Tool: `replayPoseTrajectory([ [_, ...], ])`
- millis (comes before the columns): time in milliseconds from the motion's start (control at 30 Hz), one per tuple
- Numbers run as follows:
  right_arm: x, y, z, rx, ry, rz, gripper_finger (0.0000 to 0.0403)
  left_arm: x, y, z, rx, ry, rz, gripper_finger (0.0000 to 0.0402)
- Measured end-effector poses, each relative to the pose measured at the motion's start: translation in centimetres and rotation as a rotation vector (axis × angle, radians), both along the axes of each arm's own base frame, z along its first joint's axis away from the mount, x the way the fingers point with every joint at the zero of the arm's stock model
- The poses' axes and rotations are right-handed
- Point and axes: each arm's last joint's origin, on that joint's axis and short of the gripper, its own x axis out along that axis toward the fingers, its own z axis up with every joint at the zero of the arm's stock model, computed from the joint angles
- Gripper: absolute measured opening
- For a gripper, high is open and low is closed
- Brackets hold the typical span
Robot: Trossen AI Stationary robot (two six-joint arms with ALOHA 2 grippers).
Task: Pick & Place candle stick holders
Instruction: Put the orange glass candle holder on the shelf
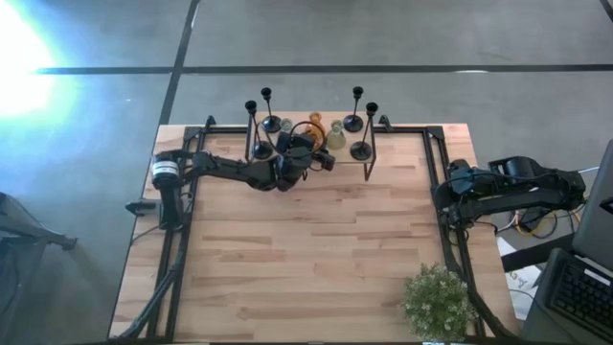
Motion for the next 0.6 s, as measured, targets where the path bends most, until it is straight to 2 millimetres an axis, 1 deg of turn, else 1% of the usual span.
replayPoseTrajectory([
  [100, 0.0, 0.0, 0.0, 0.000, 0.000, 0.000, 0.0106, -0.3, -0.3, 0.6, 0.007, 0.010, 0.014, 0.0275],
  [267, 0.0, 0.0, 0.0, 0.000, 0.000, 0.000, 0.0105, -0.8, -0.4, 1.1, 0.007, 0.025, 0.033, 0.0275],
  [600, 0.0, 0.0, 0.0, 0.000, -0.001, 0.000, 0.0096, -0.9, -1.2, 1.8, 0.003, -0.006, 0.017, 0.0275],
])
